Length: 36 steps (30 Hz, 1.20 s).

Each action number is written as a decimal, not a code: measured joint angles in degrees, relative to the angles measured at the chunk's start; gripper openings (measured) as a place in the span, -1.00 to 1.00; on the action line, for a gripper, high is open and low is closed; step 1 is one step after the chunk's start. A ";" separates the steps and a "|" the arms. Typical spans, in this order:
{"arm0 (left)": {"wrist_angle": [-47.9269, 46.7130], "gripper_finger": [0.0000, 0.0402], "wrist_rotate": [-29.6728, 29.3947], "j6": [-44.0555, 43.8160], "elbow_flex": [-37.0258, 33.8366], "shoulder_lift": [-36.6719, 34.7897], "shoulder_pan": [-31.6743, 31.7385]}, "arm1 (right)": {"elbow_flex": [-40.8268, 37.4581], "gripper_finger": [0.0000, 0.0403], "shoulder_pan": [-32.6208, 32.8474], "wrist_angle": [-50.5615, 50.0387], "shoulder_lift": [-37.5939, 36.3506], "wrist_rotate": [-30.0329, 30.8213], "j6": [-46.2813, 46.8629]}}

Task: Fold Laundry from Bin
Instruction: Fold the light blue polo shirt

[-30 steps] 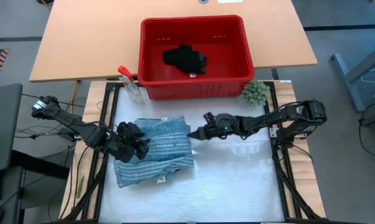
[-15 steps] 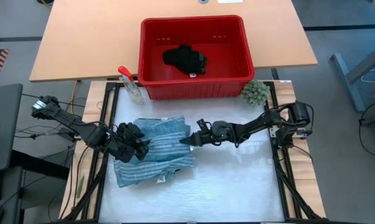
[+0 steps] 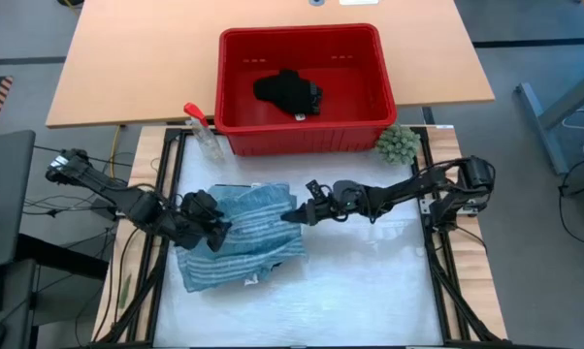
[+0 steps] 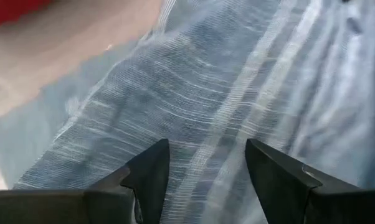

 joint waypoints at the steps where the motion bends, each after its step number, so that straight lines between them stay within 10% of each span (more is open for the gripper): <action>1: -0.03 -0.01 -0.35 0.54 1.14 -0.57 0.00 | 0.00 -0.80 -0.21 -0.29 -1.19 -0.72 -0.01; 10: 7.82 -0.01 -11.85 22.47 16.93 -4.32 -0.01 | 2.07 -0.80 -3.11 -11.45 -16.67 -12.95 -10.58; 17: 16.16 -0.01 -12.01 39.86 25.44 -4.09 -0.02 | 23.92 -0.80 -6.99 -68.25 -27.68 -24.16 -35.64; 25: 16.02 -0.01 -12.33 40.49 27.48 -5.58 0.00 | 63.21 -0.80 -9.67 -117.62 -23.28 -9.81 -62.92; 31: 15.62 -0.01 -14.94 40.53 27.48 -5.62 0.00 | 84.95 -0.80 -9.76 -133.27 -15.07 2.64 -72.57; 36: 11.36 -0.01 -16.93 37.92 26.83 -5.60 0.00 | 86.93 -0.80 -4.70 -134.63 -10.65 7.37 -70.74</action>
